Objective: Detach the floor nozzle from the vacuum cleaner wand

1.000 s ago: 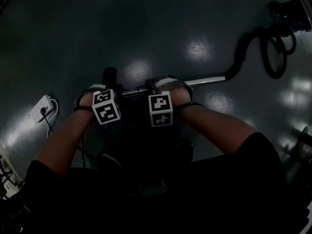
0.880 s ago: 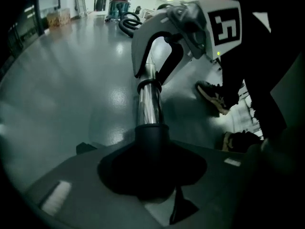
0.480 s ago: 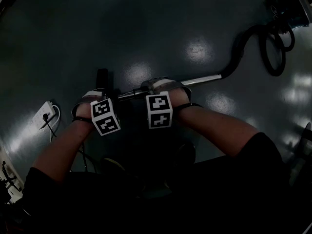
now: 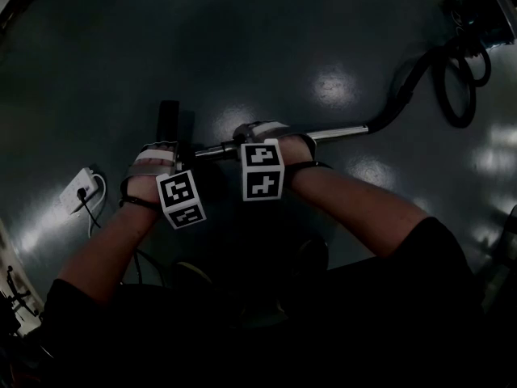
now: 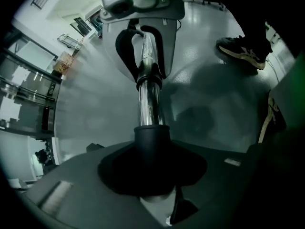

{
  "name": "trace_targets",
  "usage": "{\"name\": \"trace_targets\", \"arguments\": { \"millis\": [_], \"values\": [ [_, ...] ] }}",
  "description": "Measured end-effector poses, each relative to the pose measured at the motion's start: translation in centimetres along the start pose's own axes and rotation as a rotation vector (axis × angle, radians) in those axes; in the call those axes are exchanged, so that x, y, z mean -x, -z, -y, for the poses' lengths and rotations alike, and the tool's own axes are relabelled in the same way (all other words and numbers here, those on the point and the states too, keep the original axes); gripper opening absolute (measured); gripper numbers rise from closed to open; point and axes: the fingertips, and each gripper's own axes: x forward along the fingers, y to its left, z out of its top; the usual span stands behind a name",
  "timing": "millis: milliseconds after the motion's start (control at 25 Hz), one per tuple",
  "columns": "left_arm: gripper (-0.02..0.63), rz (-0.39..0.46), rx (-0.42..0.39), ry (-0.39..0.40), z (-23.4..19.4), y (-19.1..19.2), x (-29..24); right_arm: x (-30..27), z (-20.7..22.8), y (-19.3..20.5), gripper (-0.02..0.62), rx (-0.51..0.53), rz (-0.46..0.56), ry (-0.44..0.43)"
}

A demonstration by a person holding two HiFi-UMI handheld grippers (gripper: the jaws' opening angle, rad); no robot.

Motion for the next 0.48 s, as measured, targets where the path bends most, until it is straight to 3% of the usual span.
{"name": "trace_targets", "arguments": {
  "millis": [160, 280, 360, 480],
  "values": [
    [0.158, 0.024, 0.005, -0.003, -0.1, -1.3, 1.3, -1.7, -0.7, 0.8, 0.193, 0.043, -0.06, -0.023],
    [0.158, 0.052, 0.026, 0.039, 0.4, -1.6, 1.3, -1.7, -1.0, 0.8, 0.184, 0.035, -0.039, -0.051],
    [0.158, 0.087, 0.065, 0.132, 1.1, -1.6, 1.3, -1.8, -1.3, 0.7, 0.184, 0.044, -0.032, -0.055],
    [0.16, 0.135, 0.124, 0.333, 2.6, -1.8, 1.7, -1.9, -1.9, 0.5, 0.186, 0.057, -0.04, -0.075]
  ]
}}
